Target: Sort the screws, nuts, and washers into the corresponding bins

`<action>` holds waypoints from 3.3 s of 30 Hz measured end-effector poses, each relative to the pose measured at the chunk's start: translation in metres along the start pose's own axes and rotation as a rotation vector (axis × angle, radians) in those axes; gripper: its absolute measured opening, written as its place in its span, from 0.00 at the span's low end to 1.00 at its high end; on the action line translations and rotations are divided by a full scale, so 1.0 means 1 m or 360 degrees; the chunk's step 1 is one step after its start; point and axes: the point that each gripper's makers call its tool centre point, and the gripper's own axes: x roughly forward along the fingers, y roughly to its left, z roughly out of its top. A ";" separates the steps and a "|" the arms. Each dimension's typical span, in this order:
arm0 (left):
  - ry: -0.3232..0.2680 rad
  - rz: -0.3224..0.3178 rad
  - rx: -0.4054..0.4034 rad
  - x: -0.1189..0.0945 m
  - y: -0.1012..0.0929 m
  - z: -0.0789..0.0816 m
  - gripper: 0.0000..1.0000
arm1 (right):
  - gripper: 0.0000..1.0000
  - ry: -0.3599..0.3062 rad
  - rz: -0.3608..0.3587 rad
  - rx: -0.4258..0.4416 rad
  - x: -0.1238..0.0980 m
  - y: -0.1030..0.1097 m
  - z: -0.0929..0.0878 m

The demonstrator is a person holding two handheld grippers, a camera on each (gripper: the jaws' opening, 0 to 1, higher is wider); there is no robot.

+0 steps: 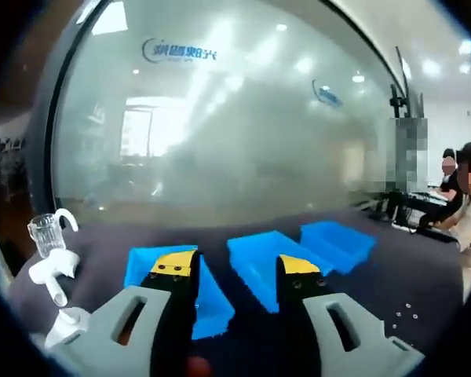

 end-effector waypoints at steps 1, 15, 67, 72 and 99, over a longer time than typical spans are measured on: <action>-0.0008 -0.0040 -0.0013 -0.006 -0.008 -0.001 0.38 | 0.39 -0.0004 -0.0002 0.0002 0.000 -0.001 0.001; -0.0048 -0.0362 0.0077 -0.114 -0.083 -0.030 0.42 | 0.39 -0.0013 -0.0060 0.0002 -0.004 -0.017 0.002; 0.0477 -0.0634 0.0243 -0.096 -0.113 -0.070 0.42 | 0.40 0.0159 0.0050 -0.0057 -0.006 -0.007 -0.027; 0.0579 -0.0597 0.0248 -0.080 -0.116 -0.079 0.40 | 0.40 0.0163 0.0052 -0.0051 -0.005 -0.008 -0.030; 0.1109 -0.0577 0.0381 -0.024 -0.136 -0.132 0.34 | 0.40 0.0184 0.0047 -0.0024 -0.004 -0.015 -0.038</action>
